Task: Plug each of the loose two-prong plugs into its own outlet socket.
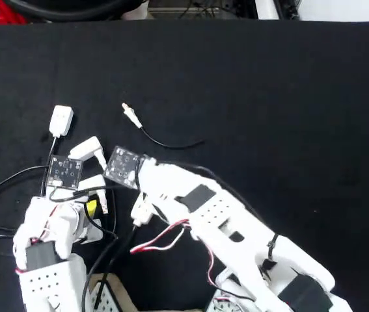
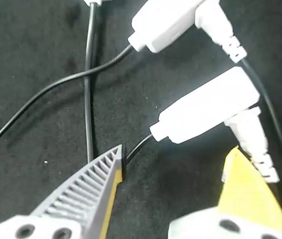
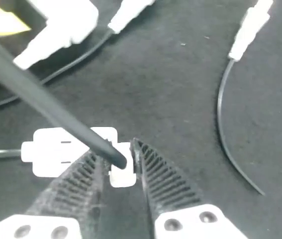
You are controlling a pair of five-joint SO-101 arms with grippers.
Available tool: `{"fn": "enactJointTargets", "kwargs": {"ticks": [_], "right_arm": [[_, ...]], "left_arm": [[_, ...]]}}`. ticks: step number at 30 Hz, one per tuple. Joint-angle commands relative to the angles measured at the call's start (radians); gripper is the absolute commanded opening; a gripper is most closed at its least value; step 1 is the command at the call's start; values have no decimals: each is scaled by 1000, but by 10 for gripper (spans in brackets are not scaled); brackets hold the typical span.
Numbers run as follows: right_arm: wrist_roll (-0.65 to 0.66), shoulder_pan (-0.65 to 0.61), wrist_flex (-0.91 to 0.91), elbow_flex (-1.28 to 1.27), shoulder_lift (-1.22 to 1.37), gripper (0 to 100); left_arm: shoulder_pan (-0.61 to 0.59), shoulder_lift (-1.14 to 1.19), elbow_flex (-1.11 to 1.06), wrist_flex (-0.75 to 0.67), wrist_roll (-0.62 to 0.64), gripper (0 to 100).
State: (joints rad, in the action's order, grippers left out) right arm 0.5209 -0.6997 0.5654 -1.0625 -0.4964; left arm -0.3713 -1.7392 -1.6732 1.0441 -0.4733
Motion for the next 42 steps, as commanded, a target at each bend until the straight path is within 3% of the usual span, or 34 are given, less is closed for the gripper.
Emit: {"fn": "enactJointTargets", "kwargs": {"ticks": [1,7,18,31,42], "right_arm": [[44,-48,-68,-48,-30,12],[51,-37,-144,-79,-53,12],[-132,-58,-26,-36,-211,12],[-282,-100,-104,-151,-214,12],[-319,-83,-112,-173,-202,12]], "left_arm": [[-15,-97,-8,40,8,317],[35,-78,-15,38,8,317],[33,-78,-21,37,6,317],[31,-78,-21,37,6,317],[33,-80,-22,37,-37,317]]}}
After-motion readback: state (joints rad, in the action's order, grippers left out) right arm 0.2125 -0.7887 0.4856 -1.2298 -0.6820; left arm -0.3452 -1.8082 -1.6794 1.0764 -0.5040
